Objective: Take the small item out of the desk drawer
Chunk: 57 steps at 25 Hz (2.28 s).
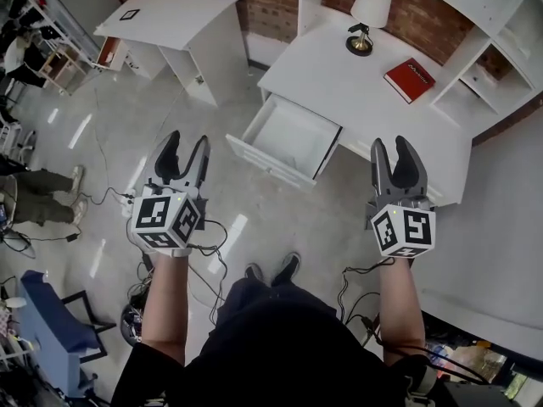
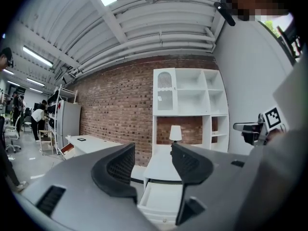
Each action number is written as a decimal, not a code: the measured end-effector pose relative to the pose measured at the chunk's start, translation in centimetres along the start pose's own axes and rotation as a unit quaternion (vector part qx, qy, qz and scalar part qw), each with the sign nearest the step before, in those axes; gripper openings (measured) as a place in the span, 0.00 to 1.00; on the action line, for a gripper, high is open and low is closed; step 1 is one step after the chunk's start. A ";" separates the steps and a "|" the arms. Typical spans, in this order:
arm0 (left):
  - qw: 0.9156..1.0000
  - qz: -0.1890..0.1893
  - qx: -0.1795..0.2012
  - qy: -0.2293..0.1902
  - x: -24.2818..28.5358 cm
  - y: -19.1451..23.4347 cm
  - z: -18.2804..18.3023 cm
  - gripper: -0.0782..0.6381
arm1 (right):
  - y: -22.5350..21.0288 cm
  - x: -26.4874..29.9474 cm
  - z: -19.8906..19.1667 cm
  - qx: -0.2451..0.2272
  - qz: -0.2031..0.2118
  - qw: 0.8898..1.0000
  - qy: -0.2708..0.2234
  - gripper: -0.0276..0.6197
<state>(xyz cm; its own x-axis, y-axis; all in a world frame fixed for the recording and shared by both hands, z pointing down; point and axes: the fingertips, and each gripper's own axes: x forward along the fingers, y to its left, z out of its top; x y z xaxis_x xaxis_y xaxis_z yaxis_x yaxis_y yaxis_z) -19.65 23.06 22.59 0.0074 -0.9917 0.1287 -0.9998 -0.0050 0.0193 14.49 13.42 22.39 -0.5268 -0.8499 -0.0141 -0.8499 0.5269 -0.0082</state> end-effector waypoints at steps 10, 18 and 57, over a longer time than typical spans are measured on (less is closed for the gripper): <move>1.000 -0.011 -0.004 -0.013 3.3 -1.0 1.2 0.43 | -2.8 0.9 0.8 0.000 -0.017 1.000 -0.012 0.32; 0.999 -0.040 -0.024 -0.028 7.7 -0.4 2.0 0.43 | -4.3 2.7 2.1 -0.012 -0.046 0.999 -0.018 0.32; 0.962 -0.217 0.007 0.163 34.6 3.9 -15.0 0.43 | -8.2 21.9 -8.5 0.003 -0.135 0.985 0.104 0.29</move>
<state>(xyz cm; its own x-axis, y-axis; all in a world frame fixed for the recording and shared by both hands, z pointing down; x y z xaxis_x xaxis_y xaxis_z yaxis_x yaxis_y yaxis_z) -23.03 -9.31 41.98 0.4277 -0.8024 0.4162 -0.9012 -0.4142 0.1277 9.82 -9.62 30.68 -0.2741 -0.9420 0.1937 -0.9595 0.2814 0.0107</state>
